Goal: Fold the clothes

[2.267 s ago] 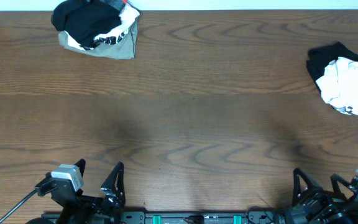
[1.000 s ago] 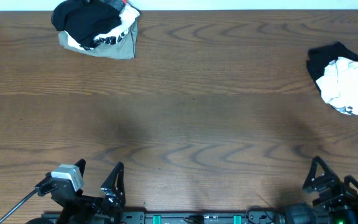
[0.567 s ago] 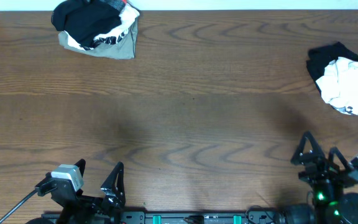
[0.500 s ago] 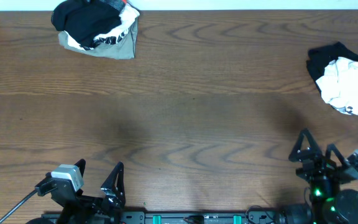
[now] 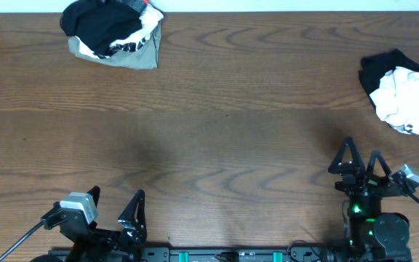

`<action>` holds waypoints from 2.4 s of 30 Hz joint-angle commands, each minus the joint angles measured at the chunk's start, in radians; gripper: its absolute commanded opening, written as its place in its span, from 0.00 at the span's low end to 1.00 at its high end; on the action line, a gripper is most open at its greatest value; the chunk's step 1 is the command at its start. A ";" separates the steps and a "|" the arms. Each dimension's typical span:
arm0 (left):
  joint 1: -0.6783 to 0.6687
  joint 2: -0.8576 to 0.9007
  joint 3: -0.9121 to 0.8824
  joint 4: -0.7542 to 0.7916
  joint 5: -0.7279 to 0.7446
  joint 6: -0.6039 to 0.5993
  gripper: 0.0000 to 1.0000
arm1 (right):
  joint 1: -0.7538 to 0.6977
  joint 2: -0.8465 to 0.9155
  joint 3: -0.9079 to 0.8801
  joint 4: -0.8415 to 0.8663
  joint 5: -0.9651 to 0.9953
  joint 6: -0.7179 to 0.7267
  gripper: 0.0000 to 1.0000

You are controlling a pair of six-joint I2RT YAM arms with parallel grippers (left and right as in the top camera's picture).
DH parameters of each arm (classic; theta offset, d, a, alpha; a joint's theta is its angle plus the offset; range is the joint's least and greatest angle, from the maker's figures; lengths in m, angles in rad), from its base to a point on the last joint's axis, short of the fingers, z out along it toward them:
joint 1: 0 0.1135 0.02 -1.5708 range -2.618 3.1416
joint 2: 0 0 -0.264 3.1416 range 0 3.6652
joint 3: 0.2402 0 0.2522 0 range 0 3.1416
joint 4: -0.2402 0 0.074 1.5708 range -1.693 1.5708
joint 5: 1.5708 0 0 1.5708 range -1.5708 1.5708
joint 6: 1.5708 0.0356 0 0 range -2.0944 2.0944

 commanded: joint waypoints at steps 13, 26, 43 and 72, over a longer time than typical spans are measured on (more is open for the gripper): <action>0.002 -0.006 -0.001 0.000 0.017 -0.006 0.98 | -0.011 -0.009 -0.170 0.314 -0.045 -0.234 0.99; 0.002 -0.006 -0.001 0.000 0.017 -0.006 0.98 | -0.011 -0.010 -0.237 0.362 -0.094 -0.379 0.99; 0.002 -0.006 -0.001 0.000 0.017 -0.006 0.98 | -0.011 -0.010 -0.237 0.169 -0.130 -0.571 0.99; 0.002 -0.006 -0.002 -0.018 0.003 -0.005 0.98 | -0.011 -0.009 -0.237 0.169 -0.130 -0.571 0.99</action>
